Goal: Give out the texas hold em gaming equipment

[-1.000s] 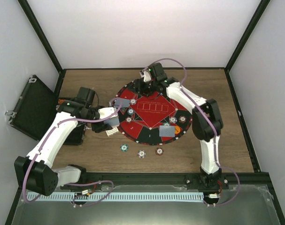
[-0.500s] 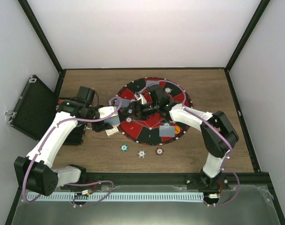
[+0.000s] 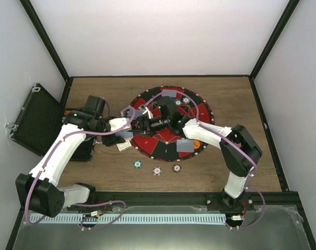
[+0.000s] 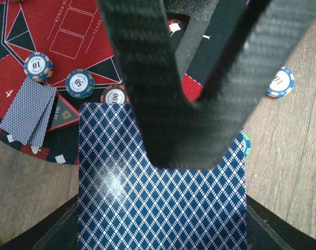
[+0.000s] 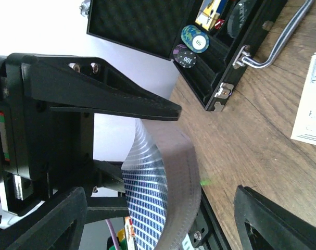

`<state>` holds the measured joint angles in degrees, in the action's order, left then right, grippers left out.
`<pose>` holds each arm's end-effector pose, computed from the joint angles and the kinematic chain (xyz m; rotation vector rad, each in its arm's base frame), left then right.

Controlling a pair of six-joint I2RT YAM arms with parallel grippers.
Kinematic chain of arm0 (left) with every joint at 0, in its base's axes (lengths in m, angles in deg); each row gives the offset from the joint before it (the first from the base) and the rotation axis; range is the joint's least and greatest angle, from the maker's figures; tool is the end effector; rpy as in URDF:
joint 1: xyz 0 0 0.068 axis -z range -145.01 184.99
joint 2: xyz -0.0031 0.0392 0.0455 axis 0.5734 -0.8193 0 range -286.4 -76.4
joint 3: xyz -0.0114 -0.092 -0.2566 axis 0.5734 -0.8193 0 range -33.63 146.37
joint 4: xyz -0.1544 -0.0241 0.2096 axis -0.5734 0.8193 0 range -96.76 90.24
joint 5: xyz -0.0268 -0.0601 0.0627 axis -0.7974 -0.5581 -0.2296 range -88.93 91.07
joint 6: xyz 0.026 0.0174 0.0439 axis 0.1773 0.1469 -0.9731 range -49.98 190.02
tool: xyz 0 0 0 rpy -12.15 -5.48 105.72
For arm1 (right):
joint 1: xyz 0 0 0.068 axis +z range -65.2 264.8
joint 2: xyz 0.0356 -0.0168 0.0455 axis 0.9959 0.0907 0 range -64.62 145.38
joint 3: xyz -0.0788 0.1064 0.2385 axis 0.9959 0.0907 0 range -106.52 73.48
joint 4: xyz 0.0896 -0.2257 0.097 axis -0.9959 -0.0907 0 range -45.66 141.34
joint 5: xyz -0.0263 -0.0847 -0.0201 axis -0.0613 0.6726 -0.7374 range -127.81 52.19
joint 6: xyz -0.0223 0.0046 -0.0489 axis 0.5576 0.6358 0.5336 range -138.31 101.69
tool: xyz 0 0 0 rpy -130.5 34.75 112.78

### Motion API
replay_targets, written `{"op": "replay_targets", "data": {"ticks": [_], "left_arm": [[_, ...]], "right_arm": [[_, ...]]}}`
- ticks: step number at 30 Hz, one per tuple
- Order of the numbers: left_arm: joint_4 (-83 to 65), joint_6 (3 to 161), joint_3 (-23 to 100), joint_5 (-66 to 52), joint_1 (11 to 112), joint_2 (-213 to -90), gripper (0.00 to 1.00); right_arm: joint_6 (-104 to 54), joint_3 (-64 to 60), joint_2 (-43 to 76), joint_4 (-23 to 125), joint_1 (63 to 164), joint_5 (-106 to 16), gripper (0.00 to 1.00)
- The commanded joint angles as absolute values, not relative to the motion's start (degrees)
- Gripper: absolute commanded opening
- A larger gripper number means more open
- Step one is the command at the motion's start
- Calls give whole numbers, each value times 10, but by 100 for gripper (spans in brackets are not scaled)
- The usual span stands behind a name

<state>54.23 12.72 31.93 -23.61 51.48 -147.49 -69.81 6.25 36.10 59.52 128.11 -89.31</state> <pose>0.2128 -0.0785 0.3019 1.6504 2.0019 -0.3436 0.2672 0.2902 0.2465 -0.5388 2.3539 1.8301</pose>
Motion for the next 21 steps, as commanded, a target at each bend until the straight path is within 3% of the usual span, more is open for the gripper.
{"op": "replay_targets", "data": {"ticks": [1, 21], "left_arm": [[538, 125, 337, -253, 514, -1479, 4], [542, 125, 338, -256, 514, -1478, 5]], "right_arm": [[-705, 27, 389, 615, 1299, -914, 79], [-739, -8, 471, 651, 1305, -923, 70]]}}
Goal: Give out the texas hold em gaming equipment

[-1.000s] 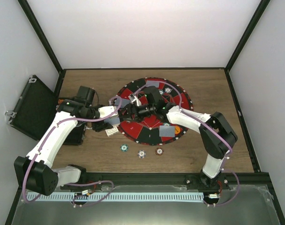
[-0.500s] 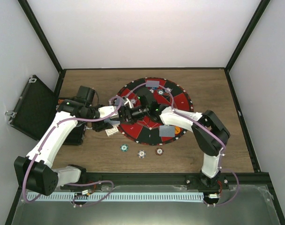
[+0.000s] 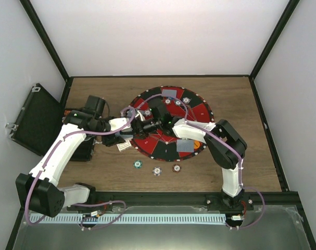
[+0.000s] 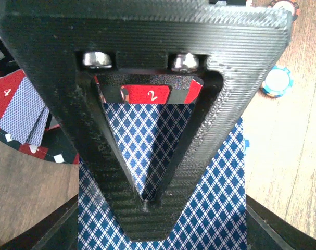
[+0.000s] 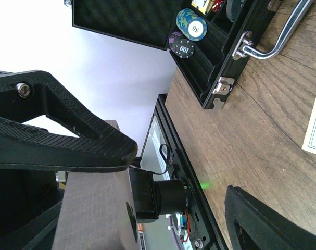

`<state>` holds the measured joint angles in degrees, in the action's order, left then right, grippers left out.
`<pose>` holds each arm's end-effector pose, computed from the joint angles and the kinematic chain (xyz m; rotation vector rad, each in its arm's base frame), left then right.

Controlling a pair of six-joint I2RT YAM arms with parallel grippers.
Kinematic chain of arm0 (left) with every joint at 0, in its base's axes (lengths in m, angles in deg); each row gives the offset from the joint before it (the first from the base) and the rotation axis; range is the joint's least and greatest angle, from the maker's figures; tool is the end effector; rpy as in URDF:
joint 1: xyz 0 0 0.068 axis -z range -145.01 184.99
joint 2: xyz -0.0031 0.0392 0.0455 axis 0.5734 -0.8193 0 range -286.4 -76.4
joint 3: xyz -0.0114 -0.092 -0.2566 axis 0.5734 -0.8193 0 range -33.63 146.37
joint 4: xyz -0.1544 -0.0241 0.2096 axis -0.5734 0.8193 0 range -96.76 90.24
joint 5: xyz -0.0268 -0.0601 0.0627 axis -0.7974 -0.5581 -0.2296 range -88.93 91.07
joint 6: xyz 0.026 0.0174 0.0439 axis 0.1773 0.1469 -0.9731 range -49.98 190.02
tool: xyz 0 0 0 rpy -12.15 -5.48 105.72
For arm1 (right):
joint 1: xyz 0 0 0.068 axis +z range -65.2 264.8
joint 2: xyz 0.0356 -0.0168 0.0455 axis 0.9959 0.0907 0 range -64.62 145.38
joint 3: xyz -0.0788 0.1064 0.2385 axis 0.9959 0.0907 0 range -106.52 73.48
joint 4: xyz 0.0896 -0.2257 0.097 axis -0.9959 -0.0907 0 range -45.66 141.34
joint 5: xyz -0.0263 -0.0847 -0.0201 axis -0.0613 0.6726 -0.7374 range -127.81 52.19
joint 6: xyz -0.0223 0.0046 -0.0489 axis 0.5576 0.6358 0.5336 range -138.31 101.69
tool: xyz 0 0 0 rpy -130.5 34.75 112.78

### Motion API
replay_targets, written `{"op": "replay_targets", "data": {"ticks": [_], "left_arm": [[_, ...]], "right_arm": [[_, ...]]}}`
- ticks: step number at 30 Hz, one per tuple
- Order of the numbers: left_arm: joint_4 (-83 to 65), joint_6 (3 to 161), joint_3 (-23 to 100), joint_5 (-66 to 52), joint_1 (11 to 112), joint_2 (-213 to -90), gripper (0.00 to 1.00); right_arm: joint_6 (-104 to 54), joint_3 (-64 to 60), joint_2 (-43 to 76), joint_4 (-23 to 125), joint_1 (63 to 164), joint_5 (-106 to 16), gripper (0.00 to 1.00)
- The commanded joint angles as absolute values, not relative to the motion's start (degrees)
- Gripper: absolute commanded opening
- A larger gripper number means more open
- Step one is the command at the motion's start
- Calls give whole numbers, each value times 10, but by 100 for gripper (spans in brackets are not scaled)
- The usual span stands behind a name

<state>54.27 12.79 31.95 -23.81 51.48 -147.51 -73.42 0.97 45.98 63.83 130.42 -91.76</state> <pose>0.2128 -0.0786 0.3020 1.6492 2.0017 -0.3487 0.2790 0.3263 0.2156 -0.5583 2.4130 1.9092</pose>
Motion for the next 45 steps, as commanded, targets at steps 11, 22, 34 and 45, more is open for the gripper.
{"op": "replay_targets", "data": {"ticks": [11, 22, 34, 45], "left_arm": [[546, 122, 340, -254, 514, -1471, 5], [544, 122, 340, -252, 514, -1473, 5], [541, 122, 338, -251, 514, -1477, 5], [541, 119, 336, -245, 514, -1479, 5]], "right_arm": [[-721, 48, 446, 637, 1261, -911, 56], [-694, 63, 413, 600, 1242, -899, 46], [-666, 64, 358, 545, 1228, -879, 12], [-644, 65, 335, 518, 1152, -897, 1]]}}
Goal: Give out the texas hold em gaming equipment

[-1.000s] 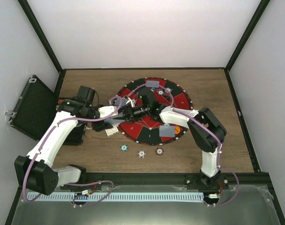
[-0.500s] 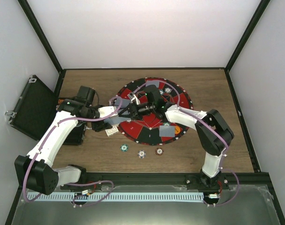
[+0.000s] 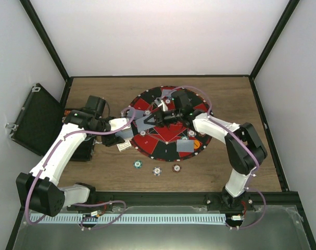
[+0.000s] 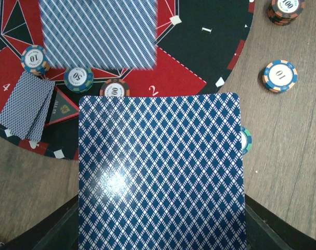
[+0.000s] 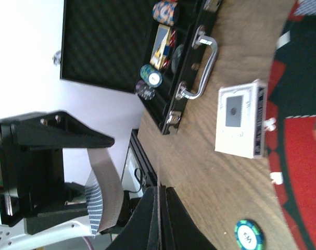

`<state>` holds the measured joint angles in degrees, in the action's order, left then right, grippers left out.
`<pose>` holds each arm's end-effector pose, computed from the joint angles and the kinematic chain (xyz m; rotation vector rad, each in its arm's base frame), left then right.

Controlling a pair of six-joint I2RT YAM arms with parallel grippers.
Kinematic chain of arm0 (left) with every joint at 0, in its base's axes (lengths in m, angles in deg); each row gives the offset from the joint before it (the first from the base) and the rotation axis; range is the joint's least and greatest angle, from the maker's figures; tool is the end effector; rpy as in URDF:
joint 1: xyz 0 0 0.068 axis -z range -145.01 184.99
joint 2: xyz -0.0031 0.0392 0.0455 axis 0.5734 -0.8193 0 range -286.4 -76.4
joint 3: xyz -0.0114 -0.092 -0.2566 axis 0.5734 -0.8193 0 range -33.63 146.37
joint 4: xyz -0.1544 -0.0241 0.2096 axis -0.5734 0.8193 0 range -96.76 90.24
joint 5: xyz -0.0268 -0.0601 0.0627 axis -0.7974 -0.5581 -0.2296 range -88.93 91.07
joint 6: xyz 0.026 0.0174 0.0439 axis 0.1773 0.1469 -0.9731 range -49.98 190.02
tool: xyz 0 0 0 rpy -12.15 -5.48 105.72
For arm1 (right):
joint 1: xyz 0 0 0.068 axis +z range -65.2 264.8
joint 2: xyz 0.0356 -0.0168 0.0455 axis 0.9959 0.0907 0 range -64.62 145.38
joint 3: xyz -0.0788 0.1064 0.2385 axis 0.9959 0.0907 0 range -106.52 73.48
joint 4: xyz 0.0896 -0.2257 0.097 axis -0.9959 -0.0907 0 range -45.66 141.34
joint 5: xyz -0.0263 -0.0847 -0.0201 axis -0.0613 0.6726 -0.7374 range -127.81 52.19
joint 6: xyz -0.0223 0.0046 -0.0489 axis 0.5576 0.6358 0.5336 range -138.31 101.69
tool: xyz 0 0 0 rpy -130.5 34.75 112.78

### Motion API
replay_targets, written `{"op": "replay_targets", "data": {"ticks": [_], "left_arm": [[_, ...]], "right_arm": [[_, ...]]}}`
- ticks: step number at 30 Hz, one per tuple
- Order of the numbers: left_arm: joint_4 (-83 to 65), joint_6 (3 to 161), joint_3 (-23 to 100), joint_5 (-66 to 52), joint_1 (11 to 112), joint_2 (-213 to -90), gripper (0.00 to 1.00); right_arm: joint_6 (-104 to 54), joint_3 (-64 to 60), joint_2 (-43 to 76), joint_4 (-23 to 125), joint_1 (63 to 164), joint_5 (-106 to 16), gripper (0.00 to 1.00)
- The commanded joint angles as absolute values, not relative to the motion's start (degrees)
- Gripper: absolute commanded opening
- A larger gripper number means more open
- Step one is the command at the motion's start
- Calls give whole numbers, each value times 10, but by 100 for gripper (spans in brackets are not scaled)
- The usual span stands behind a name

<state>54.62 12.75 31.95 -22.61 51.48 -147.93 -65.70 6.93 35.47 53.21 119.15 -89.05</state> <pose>0.2138 -0.0782 0.2999 1.6557 2.0235 -0.3309 0.3026 0.2405 0.2374 -0.3578 2.4043 1.7086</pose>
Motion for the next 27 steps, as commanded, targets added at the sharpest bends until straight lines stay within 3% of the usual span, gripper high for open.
{"op": "replay_targets", "data": {"ticks": [1, 6, 17, 27], "left_arm": [[541, 119, 337, -245, 514, -1479, 5], [540, 119, 339, -249, 514, -1484, 5], [542, 120, 338, -266, 514, -1495, 5], [542, 121, 333, -270, 514, -1490, 5]], "right_arm": [[-642, 59, 337, 519, 1138, -901, 1], [-592, -44, 416, 462, 1063, -895, 1], [-538, -437, 728, 334, 972, -822, 4], [-550, -535, 826, 332, 960, -784, 8]]}}
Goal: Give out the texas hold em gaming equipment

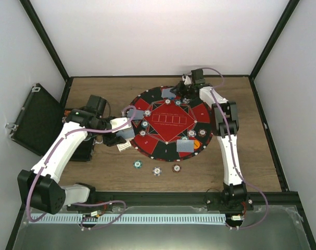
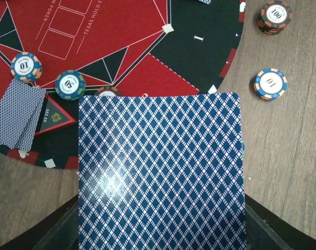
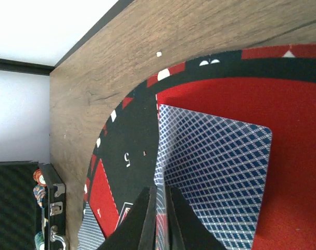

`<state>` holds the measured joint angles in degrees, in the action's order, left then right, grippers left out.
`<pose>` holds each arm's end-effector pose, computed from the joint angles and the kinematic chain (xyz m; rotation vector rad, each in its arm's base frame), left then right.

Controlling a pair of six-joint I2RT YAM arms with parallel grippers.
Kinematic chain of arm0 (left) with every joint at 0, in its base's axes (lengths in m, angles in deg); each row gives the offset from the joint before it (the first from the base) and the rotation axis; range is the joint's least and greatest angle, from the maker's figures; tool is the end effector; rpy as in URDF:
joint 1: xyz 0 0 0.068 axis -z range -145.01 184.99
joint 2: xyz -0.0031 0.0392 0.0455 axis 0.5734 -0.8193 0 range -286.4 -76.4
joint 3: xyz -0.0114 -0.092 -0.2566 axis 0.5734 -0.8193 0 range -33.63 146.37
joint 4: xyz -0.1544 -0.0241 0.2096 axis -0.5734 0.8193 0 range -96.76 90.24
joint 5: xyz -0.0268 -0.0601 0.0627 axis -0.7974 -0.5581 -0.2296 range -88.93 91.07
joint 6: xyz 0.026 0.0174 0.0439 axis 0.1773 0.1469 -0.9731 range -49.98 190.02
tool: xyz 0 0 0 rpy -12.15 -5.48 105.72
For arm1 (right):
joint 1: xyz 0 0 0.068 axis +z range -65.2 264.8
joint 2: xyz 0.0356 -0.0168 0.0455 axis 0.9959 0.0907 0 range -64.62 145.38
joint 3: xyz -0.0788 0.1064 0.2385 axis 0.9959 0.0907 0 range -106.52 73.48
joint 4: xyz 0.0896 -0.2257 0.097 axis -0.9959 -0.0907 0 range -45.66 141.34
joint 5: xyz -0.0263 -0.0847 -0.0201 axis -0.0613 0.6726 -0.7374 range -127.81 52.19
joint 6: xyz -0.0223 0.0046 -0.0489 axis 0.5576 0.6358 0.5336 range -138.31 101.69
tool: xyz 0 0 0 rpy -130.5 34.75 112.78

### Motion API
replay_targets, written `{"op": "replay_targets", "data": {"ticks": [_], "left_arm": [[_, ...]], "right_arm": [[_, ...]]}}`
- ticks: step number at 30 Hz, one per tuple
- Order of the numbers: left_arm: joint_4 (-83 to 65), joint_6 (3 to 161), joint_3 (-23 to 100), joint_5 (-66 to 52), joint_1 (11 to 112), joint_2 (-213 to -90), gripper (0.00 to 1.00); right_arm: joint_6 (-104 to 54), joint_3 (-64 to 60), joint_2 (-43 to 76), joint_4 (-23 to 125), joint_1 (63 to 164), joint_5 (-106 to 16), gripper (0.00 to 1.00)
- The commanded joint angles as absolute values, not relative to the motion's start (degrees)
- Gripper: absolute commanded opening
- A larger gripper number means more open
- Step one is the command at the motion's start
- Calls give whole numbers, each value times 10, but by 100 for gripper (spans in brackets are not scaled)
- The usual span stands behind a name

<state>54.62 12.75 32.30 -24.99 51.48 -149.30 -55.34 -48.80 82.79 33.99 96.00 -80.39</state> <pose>0.2179 -0.0808 0.2973 1.6571 2.0161 -0.3919 0.5482 0.1332 0.1382 0.1337 2.4064 1.2719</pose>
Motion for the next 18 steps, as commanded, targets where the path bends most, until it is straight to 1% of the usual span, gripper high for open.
{"op": "replay_targets", "data": {"ticks": [1, 2, 3, 4, 5, 8, 11, 15, 18], "left_arm": [[542, 121, 332, -270, 514, -1490, 5], [541, 122, 331, -270, 514, -1489, 5], [541, 122, 329, -269, 514, -1488, 4], [540, 123, 326, -268, 514, -1487, 5], [537, 123, 324, -266, 514, -1485, 5], [535, 125, 320, -259, 514, -1482, 4], [536, 128, 320, -257, 514, -1480, 4], [537, 130, 320, -253, 514, -1474, 4], [536, 133, 319, -251, 514, -1473, 4]], "right_arm": [[-549, -538, 827, 329, 960, -780, 9], [-546, -541, 830, 323, 960, -777, 10], [-544, -544, 830, 317, 959, -776, 14], [-542, -545, 830, 311, 958, -775, 25], [-539, -546, 827, 304, 958, -771, 31], [-521, -542, 810, 277, 958, -752, 38], [-497, -526, 777, 255, 958, -719, 50], [-465, -510, 718, 215, 959, -664, 54], [-454, -460, 665, 213, 959, -631, 59]]}}
